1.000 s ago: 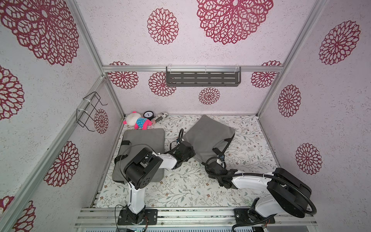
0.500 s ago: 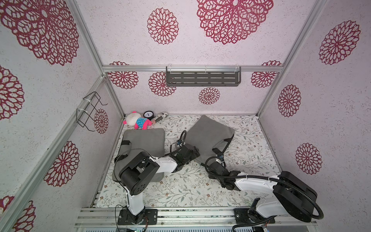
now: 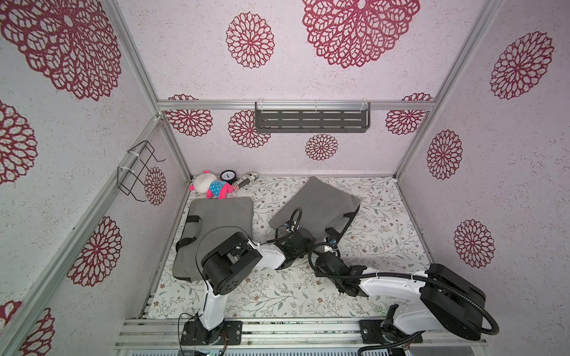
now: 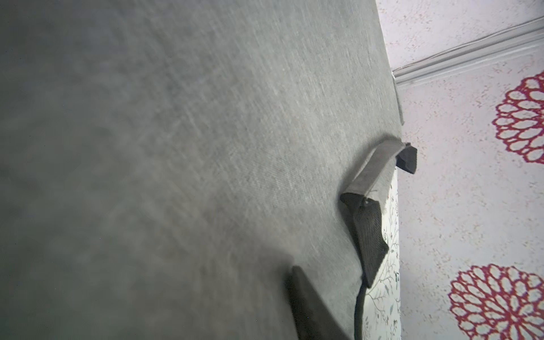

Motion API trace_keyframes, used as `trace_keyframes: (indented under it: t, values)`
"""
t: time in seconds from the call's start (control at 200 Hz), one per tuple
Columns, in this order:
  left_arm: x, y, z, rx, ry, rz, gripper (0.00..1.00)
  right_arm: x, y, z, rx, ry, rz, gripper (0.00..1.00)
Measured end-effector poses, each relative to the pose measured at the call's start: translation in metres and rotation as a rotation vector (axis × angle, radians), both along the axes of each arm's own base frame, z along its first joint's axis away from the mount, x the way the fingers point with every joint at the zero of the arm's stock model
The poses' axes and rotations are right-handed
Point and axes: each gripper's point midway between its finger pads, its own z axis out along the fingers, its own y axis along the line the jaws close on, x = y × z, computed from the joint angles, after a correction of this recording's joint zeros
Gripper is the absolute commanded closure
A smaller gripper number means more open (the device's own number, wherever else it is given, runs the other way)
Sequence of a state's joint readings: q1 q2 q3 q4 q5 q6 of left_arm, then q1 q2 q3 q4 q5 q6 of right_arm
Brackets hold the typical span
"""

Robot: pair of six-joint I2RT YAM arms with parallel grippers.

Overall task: Put the mouse into the laptop bag
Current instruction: Zip the zipper on the zippered laptop bag.

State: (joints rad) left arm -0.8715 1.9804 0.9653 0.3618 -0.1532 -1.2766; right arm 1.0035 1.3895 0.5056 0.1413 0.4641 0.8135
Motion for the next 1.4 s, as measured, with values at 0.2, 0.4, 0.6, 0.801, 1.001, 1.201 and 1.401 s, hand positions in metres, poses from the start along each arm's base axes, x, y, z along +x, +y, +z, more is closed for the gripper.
trace_keyframes:
  t: [0.2, 0.4, 0.6, 0.801, 1.001, 1.201, 1.401]
  values:
    - [0.002, 0.015, 0.005, -0.018, 0.006, 0.034, 1.00, 0.008, -0.012, -0.006, 0.008, 0.015, -0.054, 1.00]
    - [0.000, 0.030, 0.012, -0.017, 0.015, 0.016, 1.00, 0.019, -0.024, -0.010, 0.049, 0.038, -0.100, 1.00]
    - [0.000, 0.034, 0.029, -0.014, -0.023, -0.007, 1.00, 0.039, -0.025, -0.013, 0.098, 0.066, -0.140, 1.00]
    - [-0.001, 0.046, 0.039, 0.000, -0.055, -0.005, 1.00, 0.047, -0.012, -0.012, 0.212, 0.104, -0.106, 1.00]
    - [0.001, 0.059, 0.045, 0.006, -0.068, -0.007, 0.98, 0.046, -0.001, 0.001, 0.273, 0.033, 0.035, 1.00]
    - [0.007, 0.072, 0.038, 0.025, -0.041, -0.020, 0.87, 0.037, 0.014, 0.011, 0.227, -0.063, 0.165, 1.00]
    - [0.009, 0.087, 0.013, 0.085, 0.014, -0.001, 0.38, 0.033, 0.021, -0.003, 0.165, -0.073, 0.197, 1.00]
